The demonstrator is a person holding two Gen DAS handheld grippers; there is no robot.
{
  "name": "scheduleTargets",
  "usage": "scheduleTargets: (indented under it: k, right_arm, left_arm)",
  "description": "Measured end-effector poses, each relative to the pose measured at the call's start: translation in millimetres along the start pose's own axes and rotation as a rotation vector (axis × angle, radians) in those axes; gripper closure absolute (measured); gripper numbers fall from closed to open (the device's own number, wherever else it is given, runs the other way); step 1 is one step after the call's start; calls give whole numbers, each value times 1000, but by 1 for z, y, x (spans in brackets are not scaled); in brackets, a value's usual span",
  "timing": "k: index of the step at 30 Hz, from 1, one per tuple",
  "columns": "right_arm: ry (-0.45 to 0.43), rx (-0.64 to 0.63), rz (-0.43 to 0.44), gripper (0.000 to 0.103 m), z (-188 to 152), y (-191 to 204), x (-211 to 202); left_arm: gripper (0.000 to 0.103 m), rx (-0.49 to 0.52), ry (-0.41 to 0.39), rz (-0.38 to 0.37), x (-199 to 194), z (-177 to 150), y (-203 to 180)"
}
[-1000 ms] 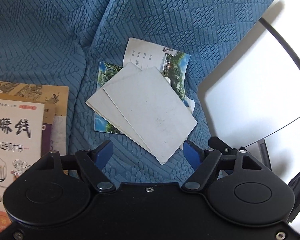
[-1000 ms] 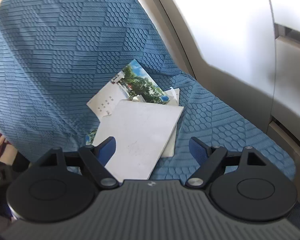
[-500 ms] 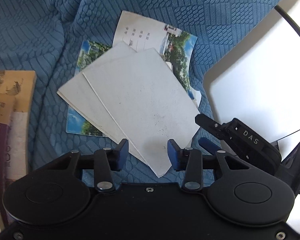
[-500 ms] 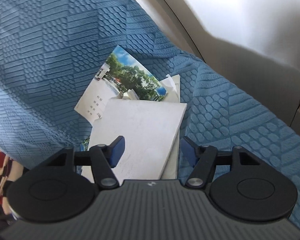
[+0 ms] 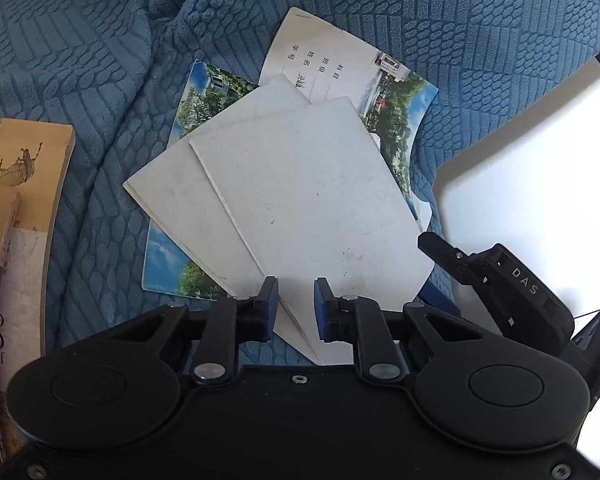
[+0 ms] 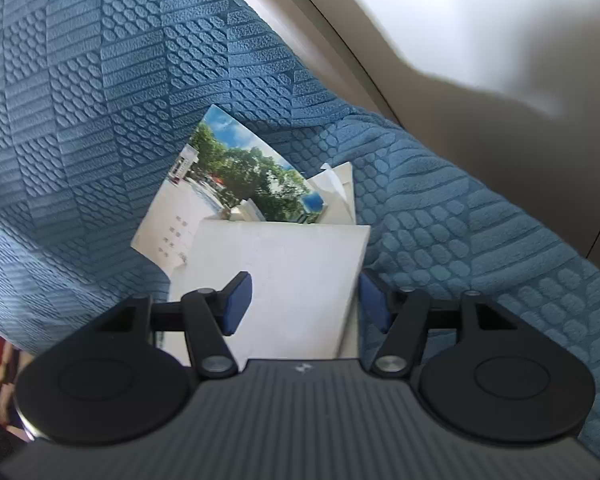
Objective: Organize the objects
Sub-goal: 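Close the right gripper on the edge of a white paper sheet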
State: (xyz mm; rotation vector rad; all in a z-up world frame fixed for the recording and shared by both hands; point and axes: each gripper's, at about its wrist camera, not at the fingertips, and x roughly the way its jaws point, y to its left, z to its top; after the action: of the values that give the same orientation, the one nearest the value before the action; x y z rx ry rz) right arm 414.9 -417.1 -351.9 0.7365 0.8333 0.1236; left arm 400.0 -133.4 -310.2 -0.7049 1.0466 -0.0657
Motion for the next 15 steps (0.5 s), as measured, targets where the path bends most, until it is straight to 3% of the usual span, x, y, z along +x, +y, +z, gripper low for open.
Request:
scheduleTargets:
  k: [4,6,7,13,15]
  right_arm:
    - [-9,65,79,48,4,-8,-7]
    - [-19,45,157,69,4,-6,-14]
    - [-13,35,201,73,3,-4,-15]
    - [63,39,325,81,-1,3,-12]
    - [90,77,319,96,-1,0,-7]
  left_arm:
    - [88,12,7,6,1,0,-2]
    - [89,8,13,2,2,2,-1]
    - [89,0,15,-4,2,3,1]
    - [90,-8,13,-15,3,5,4]
    - [87,-22,14,-24,1,5,6]
